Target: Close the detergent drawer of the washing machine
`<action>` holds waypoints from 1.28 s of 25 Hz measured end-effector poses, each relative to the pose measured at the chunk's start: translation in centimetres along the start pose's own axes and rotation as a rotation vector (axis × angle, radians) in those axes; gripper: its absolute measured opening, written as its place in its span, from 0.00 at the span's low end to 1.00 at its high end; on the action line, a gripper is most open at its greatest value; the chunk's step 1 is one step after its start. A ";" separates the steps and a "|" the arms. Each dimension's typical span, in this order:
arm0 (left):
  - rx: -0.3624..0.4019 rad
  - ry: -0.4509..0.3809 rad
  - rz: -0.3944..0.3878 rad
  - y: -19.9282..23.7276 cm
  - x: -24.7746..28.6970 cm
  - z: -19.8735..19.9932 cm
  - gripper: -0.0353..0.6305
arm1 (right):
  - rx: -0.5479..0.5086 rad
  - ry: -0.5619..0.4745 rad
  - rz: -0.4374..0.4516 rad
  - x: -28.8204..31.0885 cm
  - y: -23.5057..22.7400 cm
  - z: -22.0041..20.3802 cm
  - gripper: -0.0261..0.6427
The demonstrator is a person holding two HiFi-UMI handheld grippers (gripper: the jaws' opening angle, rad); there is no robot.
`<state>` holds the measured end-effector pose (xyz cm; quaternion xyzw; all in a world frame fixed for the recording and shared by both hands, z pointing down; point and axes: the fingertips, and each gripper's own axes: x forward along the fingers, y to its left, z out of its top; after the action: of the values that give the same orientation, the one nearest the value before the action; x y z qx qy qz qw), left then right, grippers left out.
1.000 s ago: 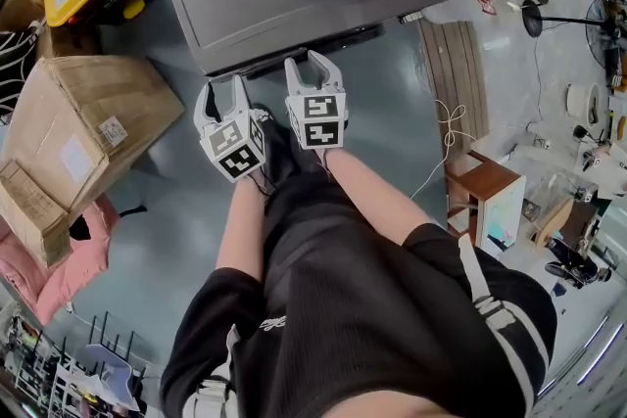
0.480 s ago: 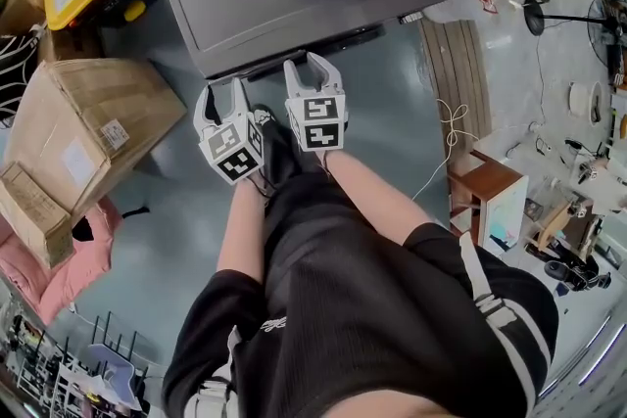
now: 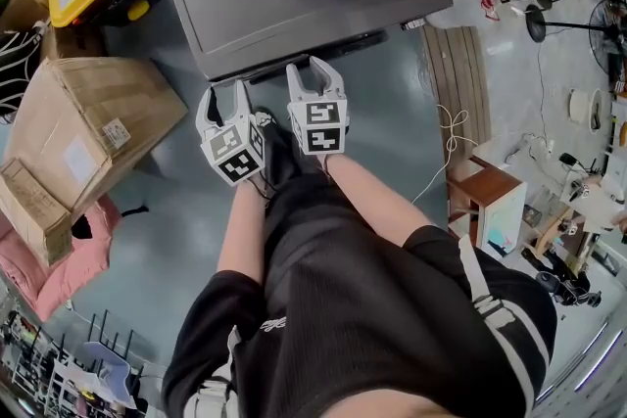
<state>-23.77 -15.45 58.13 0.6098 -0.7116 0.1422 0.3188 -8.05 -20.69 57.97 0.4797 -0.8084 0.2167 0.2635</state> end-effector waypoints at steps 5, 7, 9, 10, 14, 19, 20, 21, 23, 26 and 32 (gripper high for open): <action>-0.002 0.001 0.003 -0.1 0.1 -0.1 0.41 | 0.003 -0.007 0.000 0.2 -0.1 0.0 0.24; -0.001 0.002 0.003 -0.1 0.1 -0.1 0.41 | 0.001 -0.007 0.000 0.2 -0.2 0.0 0.24; -0.003 0.002 0.004 -0.1 0.1 0.0 0.41 | -0.002 -0.003 0.001 0.2 -0.2 0.0 0.24; -0.004 0.002 0.004 -0.1 0.1 0.0 0.41 | -0.003 -0.005 0.001 0.2 -0.2 0.0 0.24; -0.007 0.004 0.006 -0.1 0.1 0.0 0.41 | -0.009 -0.006 0.005 0.2 -0.1 0.1 0.24; -0.008 0.010 0.004 0.0 0.1 0.1 0.41 | -0.015 -0.003 0.006 0.3 0.0 0.0 0.24; -0.009 0.009 0.005 0.0 0.1 0.1 0.41 | -0.017 -0.008 0.007 0.3 0.0 0.0 0.24; -0.010 0.008 0.006 0.0 0.2 0.2 0.41 | -0.019 -0.011 0.009 0.4 0.0 0.1 0.24; -0.015 0.008 0.009 0.1 0.5 0.4 0.41 | -0.014 -0.010 0.005 0.7 -0.2 0.4 0.24; -0.029 0.005 0.020 0.3 0.9 0.7 0.41 | 0.009 -0.003 -0.024 0.8 -0.5 0.9 0.26; -0.031 0.000 0.019 0.5 1.0 0.6 0.40 | 0.000 -0.007 -0.008 0.8 -0.1 1.1 0.25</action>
<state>-24.46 -16.48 58.33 0.5979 -0.7196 0.1343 0.3265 -8.54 -21.93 57.69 0.4838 -0.8073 0.2141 0.2615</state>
